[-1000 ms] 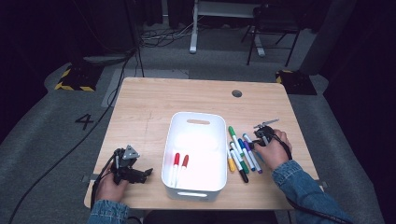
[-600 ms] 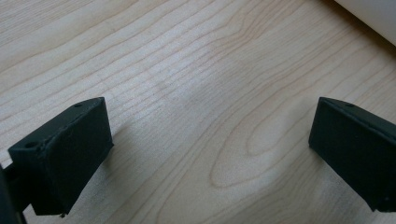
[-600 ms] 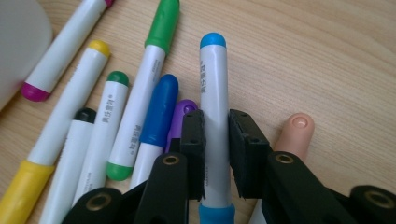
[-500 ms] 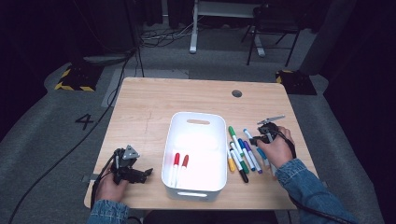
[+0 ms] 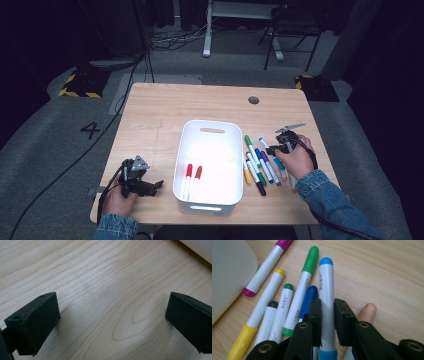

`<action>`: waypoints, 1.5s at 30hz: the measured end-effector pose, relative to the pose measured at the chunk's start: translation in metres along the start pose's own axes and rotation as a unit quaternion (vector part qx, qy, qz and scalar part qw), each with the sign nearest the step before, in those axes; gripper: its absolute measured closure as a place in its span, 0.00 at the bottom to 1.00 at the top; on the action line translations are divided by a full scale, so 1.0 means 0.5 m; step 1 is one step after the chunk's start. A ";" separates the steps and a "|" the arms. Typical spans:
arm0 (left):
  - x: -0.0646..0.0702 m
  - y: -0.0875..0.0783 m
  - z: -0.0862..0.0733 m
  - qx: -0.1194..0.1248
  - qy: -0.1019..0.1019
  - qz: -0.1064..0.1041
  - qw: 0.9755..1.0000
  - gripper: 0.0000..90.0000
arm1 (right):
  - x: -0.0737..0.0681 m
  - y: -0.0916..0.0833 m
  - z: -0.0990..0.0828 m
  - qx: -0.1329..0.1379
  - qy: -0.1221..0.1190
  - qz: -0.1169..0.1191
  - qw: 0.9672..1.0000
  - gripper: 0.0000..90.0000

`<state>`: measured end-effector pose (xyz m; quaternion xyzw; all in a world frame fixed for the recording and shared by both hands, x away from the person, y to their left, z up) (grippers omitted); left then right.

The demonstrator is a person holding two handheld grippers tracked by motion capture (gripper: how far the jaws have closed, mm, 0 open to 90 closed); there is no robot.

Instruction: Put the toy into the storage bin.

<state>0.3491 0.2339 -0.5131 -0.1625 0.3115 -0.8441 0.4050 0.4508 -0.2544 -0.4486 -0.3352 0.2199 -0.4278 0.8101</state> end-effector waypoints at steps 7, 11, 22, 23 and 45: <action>0.000 0.000 0.000 0.000 -0.001 0.000 1.000 0.00 | -0.015 -0.033 0.020 0.018 -0.008 0.017 1.000 0.86; 0.000 0.000 0.000 0.000 0.000 0.000 1.000 0.00 | -0.026 -0.054 0.032 0.029 -0.019 0.025 0.999 0.86; 0.000 0.000 0.000 0.000 0.001 0.000 1.000 0.00 | -0.071 -0.114 0.066 0.058 -0.033 0.062 0.996 0.86; 0.000 0.000 0.000 0.000 0.000 0.000 1.000 0.00 | -0.075 -0.119 0.069 0.060 -0.038 0.065 0.995 0.86; 0.000 0.000 0.001 0.001 0.006 0.000 1.000 0.00 | -0.224 -0.169 0.134 0.073 -0.118 0.139 0.980 0.86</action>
Point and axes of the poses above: each handheld gripper's, and its own axes: y roughly forward along the jaws, z roughly out of its top, x roughly to its right, the point moved 1 cm from there along y, roughly forward along the jaws, and after that the axes turned 8 degrees about x, right-handed, at the moved point
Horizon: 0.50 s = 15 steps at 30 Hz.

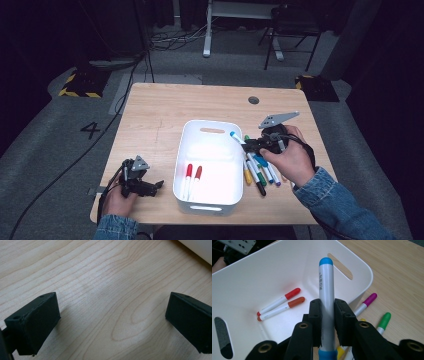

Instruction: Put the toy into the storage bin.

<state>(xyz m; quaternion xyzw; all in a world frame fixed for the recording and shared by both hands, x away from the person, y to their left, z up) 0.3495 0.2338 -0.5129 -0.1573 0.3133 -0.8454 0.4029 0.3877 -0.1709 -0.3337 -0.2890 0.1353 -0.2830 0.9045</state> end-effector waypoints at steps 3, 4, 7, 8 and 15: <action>0.002 0.001 -0.001 0.000 -0.005 -0.005 1.000 0.00 | -0.014 0.007 0.009 -0.001 -0.003 0.008 1.000 0.86; 0.002 0.001 -0.001 0.000 -0.005 -0.004 1.000 0.00 | -0.017 0.010 0.011 -0.002 -0.009 0.007 1.000 0.86; 0.002 0.001 0.000 0.000 -0.005 -0.004 1.000 0.00 | -0.025 0.018 0.015 -0.003 -0.012 0.014 1.000 0.86; 0.002 0.002 0.000 0.000 -0.004 -0.004 1.000 0.00 | -0.030 0.021 0.018 -0.003 -0.012 0.018 1.000 0.86; 0.002 0.002 0.000 0.000 -0.005 -0.005 1.000 0.00 | -0.046 0.040 0.031 -0.002 -0.022 0.031 0.999 0.86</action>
Point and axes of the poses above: each handheld gripper's, and its own axes: y roughly forward along the jaws, z roughly out of its top, x roughly to its right, the point moved 1 cm from there along y, roughly forward along the jaws, and after that the axes turned 8 degrees about x, right-handed, at the moved point
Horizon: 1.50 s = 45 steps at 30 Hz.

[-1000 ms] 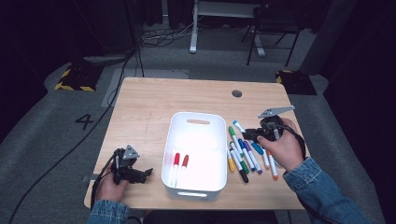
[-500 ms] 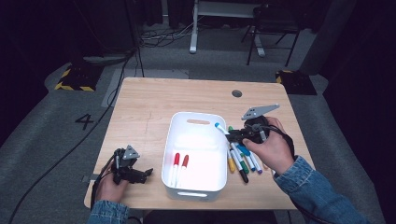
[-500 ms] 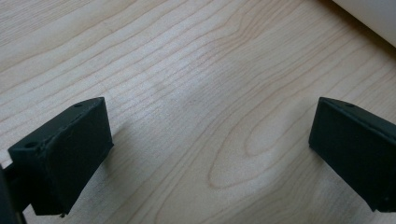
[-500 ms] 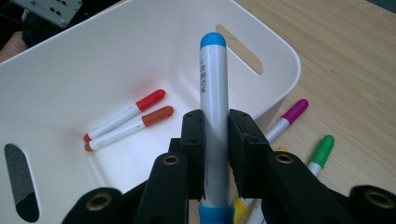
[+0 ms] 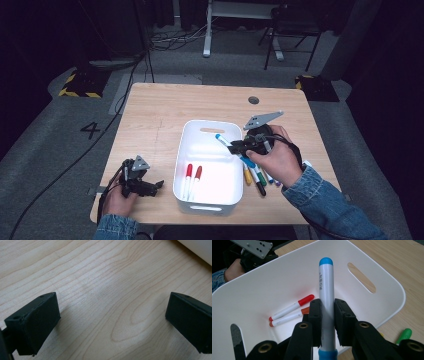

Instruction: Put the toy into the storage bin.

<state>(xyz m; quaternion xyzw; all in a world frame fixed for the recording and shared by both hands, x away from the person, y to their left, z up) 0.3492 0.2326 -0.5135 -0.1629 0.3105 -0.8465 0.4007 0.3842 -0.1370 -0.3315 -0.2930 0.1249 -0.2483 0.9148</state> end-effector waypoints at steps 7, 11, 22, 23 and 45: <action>0.000 0.000 0.000 0.000 0.001 0.000 1.000 0.00 | -0.012 0.022 0.005 0.000 -0.005 0.014 1.000 0.86; 0.000 0.000 0.000 0.000 0.000 0.000 1.000 0.00 | -0.016 0.033 0.003 -0.002 -0.009 0.018 1.000 0.86; 0.000 0.000 0.000 0.001 0.001 -0.002 1.000 0.00 | -0.037 0.049 0.010 0.012 -0.017 0.035 0.999 0.86; -0.001 -0.001 0.000 0.002 0.006 0.002 1.000 0.00 | -0.039 0.053 0.009 0.010 -0.020 0.036 0.999 0.86; -0.001 -0.001 0.000 0.002 0.006 0.002 1.000 0.00 | -0.071 0.099 -0.031 -0.046 -0.064 0.037 0.996 0.86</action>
Point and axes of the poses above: each handheld gripper's, and its own axes: y roughly forward along the jaws, z roughly out of its top, x roughly to its right, the point moved 1 cm from there along y, roughly forward along the jaws, and after that the axes turned 8 degrees about x, right-handed, at the moved point
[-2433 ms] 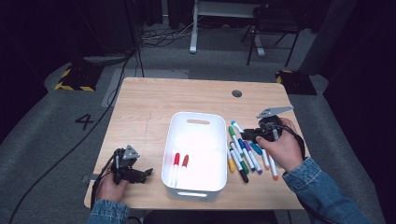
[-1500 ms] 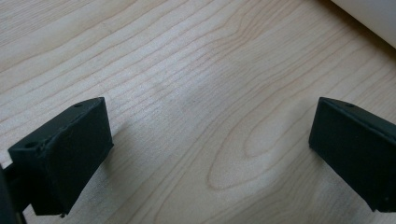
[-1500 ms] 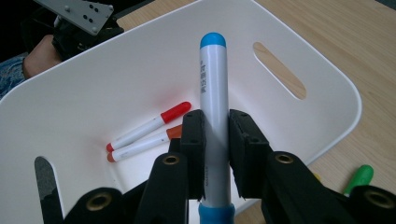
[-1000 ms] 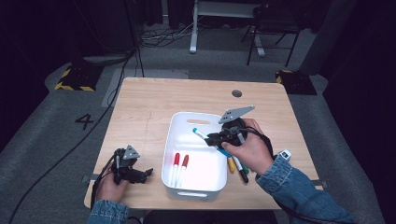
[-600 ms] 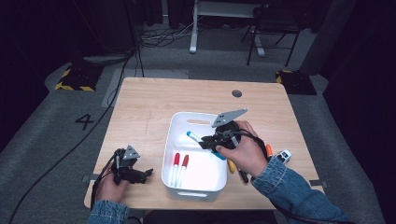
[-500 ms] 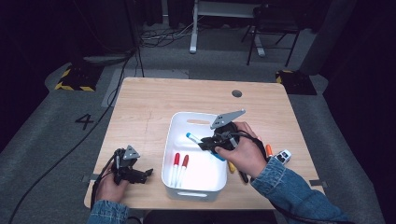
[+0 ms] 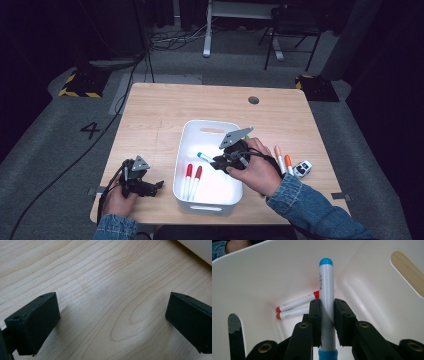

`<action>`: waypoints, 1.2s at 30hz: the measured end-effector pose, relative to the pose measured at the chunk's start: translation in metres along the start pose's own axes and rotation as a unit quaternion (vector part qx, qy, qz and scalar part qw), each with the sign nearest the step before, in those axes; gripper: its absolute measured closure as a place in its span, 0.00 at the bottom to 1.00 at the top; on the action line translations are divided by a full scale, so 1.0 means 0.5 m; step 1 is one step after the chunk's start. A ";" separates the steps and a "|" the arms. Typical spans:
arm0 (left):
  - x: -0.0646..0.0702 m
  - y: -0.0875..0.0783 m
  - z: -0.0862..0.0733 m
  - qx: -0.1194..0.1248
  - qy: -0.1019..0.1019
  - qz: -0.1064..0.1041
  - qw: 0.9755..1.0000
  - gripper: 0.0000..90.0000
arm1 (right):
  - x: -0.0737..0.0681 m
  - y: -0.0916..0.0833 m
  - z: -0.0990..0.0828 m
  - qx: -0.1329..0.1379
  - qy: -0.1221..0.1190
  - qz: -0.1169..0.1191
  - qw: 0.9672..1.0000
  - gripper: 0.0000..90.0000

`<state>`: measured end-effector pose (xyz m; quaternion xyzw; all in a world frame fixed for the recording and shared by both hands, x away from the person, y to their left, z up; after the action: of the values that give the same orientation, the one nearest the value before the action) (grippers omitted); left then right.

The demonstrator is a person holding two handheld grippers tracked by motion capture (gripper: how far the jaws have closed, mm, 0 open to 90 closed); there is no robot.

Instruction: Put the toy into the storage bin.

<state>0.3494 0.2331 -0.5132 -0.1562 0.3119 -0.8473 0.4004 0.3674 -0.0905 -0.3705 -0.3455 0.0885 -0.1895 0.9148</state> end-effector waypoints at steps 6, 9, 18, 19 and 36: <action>0.000 0.000 0.000 0.000 -0.001 -0.001 1.000 0.00 | -0.017 0.014 -0.006 -0.022 -0.014 0.002 1.000 0.86; 0.000 0.000 0.000 0.000 -0.001 -0.001 1.000 0.00 | -0.022 0.019 -0.008 -0.034 -0.020 0.002 0.999 0.86; 0.000 0.000 0.000 0.000 -0.001 -0.001 1.000 0.00 | -0.037 0.032 -0.014 -0.051 -0.031 0.013 0.998 0.85; 0.000 0.000 0.000 0.000 -0.001 -0.001 1.000 0.00 | -0.038 0.034 -0.015 -0.056 -0.034 0.017 0.998 0.84; 0.001 0.000 0.000 -0.001 -0.002 -0.002 1.000 0.00 | 0.004 -0.049 -0.004 0.024 -0.001 -0.008 1.000 0.63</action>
<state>0.3492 0.2329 -0.5133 -0.1594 0.3114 -0.8476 0.3991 0.3615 -0.1094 -0.3558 -0.3245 0.0805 -0.1981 0.9214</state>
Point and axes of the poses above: each handheld gripper's, and its own axes: y roughly forward along the jaws, z roughly out of its top, x roughly to its right, the point moved 1 cm from there along y, roughly forward along the jaws, and after that the axes turned 8 degrees about x, right-handed, at the moved point
